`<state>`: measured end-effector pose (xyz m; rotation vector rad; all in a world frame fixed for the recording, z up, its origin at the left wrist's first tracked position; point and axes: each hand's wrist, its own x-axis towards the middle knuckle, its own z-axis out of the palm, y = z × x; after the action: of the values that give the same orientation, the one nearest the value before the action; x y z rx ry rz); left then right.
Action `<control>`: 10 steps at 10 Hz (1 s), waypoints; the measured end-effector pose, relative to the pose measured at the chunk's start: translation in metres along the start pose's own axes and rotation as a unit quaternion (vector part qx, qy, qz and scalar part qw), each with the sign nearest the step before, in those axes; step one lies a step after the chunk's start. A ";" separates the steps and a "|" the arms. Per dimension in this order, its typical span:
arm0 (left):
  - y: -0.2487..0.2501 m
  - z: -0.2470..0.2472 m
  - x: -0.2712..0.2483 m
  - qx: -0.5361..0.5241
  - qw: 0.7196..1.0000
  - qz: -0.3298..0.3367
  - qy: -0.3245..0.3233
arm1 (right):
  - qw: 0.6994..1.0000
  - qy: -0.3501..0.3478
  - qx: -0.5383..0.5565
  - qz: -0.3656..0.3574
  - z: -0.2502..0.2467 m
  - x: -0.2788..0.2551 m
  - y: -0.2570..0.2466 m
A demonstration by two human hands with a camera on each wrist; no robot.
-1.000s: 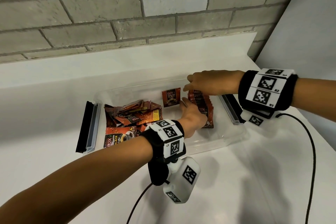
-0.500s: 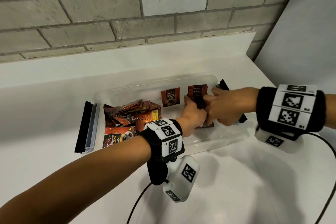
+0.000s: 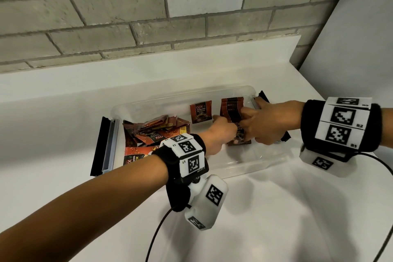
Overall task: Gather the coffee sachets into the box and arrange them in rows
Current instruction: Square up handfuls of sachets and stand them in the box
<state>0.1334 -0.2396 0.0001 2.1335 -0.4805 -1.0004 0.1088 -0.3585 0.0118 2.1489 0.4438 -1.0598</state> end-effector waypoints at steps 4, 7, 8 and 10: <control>-0.004 -0.112 -0.061 0.288 0.953 0.055 -0.082 | 0.954 0.084 0.270 -0.097 -0.035 -0.025 0.029; -0.035 -0.112 -0.075 0.442 0.881 0.066 -0.154 | 0.904 0.042 0.381 -0.187 -0.071 0.003 -0.009; -0.043 -0.091 -0.064 0.456 0.869 0.099 -0.166 | 0.922 0.006 0.340 -0.186 -0.072 0.014 -0.022; -0.050 -0.073 -0.047 0.549 0.812 0.117 -0.162 | 0.925 0.029 0.332 -0.180 -0.069 0.014 -0.016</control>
<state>0.1618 -0.1453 0.0192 2.7249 -1.8048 -1.0586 0.1466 -0.2984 0.0233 2.7669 0.5833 -1.5197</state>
